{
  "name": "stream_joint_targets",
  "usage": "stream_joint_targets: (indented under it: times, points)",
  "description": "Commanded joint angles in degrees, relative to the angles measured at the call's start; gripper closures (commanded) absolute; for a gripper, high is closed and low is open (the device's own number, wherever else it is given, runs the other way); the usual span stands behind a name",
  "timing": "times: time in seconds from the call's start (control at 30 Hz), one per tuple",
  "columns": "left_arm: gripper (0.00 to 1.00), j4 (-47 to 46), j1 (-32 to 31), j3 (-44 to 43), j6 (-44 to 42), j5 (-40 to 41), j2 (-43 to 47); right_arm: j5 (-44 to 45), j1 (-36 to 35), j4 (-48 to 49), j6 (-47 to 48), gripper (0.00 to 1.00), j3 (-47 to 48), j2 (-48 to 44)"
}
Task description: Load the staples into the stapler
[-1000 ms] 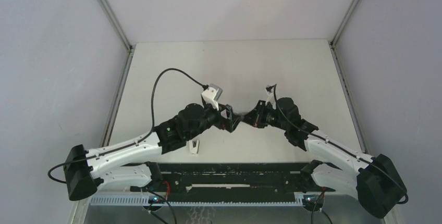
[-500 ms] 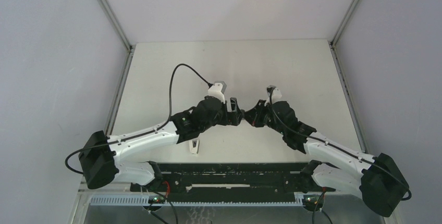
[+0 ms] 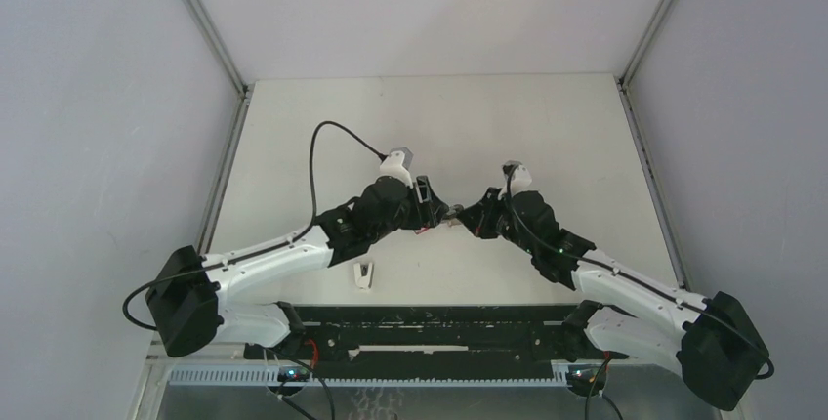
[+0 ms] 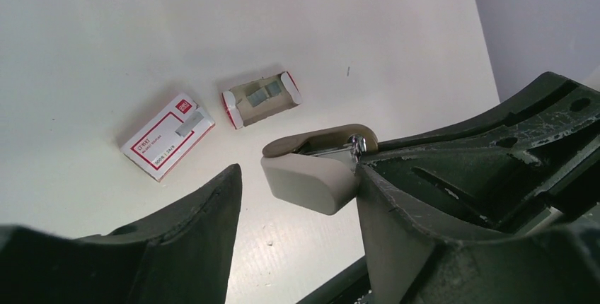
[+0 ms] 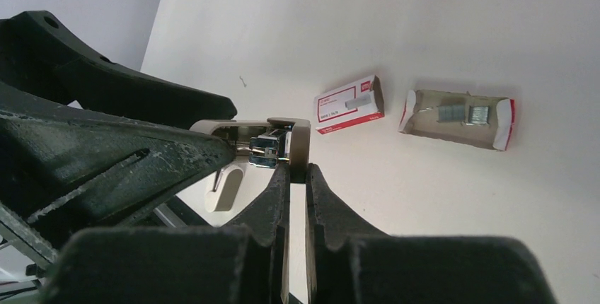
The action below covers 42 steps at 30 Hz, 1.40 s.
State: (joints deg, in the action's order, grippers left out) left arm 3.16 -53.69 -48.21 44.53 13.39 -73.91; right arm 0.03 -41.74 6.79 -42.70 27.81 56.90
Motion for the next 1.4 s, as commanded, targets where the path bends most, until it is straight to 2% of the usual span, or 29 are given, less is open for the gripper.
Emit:
stream_joint_targets:
  times: [0.0, 0.57, 0.73, 0.8, 0.93, 1.07, 1.17, 1.37]
  points:
    - [0.38, -2.8, 2.4, 4.0, 1.7, -1.0, 3.1, 1.1, -0.5, 0.7, 0.5, 1.0, 0.2, -3.1]
    - [0.46, -6.0, 5.7, 12.4, 4.5, -5.6, 7.1, -3.9, 3.8, 2.2, -4.6, 1.0, -2.1, -8.8]
    - [0.46, -7.5, 6.3, 14.4, 4.8, -6.4, 8.1, -5.0, 4.9, 2.8, -5.8, 1.0, -2.8, -9.9]
    - [0.42, -8.5, 6.8, 15.7, 3.9, -5.6, 9.6, -4.3, 5.2, 3.0, -6.0, 1.0, -2.9, -9.6]
    - [0.3, -7.9, 9.3, 17.6, 0.4, -4.7, 15.7, -4.9, 8.2, 6.1, -6.7, 1.0, -2.9, -6.4]
    - [0.19, -3.6, 14.2, 17.7, -3.8, -5.2, 21.1, -6.5, 11.2, 11.5, -7.1, 1.0, -2.0, 0.1]
    - [0.15, -0.3, 17.4, 17.9, -5.2, -6.7, 23.5, -6.9, 12.4, 14.1, -6.7, 1.0, 0.2, 5.7]
    - [0.14, 1.8, 20.5, 21.7, -4.4, -9.2, 25.2, -7.1, 14.1, 18.5, -5.6, 1.0, 4.7, 17.9]
